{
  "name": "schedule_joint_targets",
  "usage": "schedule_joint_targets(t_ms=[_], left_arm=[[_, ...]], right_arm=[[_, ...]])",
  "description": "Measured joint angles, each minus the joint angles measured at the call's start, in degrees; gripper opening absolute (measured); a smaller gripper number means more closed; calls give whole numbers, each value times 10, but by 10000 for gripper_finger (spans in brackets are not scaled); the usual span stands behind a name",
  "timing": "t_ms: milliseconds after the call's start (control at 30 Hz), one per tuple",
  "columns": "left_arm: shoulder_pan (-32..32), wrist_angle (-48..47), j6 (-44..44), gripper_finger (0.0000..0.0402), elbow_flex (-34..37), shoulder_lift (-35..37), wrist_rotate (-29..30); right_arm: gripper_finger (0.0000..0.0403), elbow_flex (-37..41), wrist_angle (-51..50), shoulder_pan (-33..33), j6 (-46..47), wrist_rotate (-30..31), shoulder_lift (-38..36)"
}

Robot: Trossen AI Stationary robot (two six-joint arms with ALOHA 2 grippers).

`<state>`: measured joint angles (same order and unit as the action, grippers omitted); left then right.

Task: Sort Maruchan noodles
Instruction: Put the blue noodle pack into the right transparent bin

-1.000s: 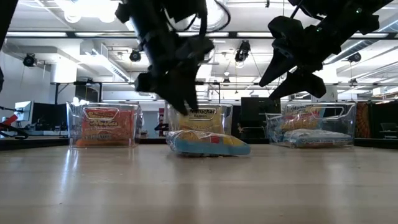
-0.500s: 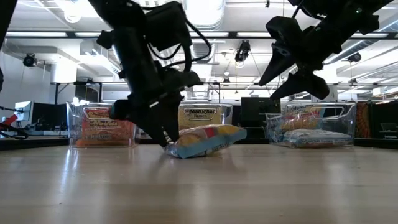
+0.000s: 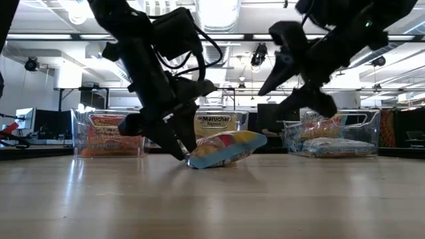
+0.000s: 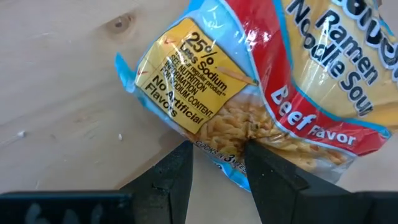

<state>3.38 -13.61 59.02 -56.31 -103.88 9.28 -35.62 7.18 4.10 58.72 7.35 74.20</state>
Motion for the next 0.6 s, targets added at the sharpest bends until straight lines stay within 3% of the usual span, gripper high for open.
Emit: schedule_joint_targets(t_ms=[267,600], left_arm=[[0,25,3,126,24,0,2],[-1,36,0,126,32,0,5]], right_arm=[[206,0,88,-11,22,-44,101],[206,-2,265,-12,28,-42,196]])
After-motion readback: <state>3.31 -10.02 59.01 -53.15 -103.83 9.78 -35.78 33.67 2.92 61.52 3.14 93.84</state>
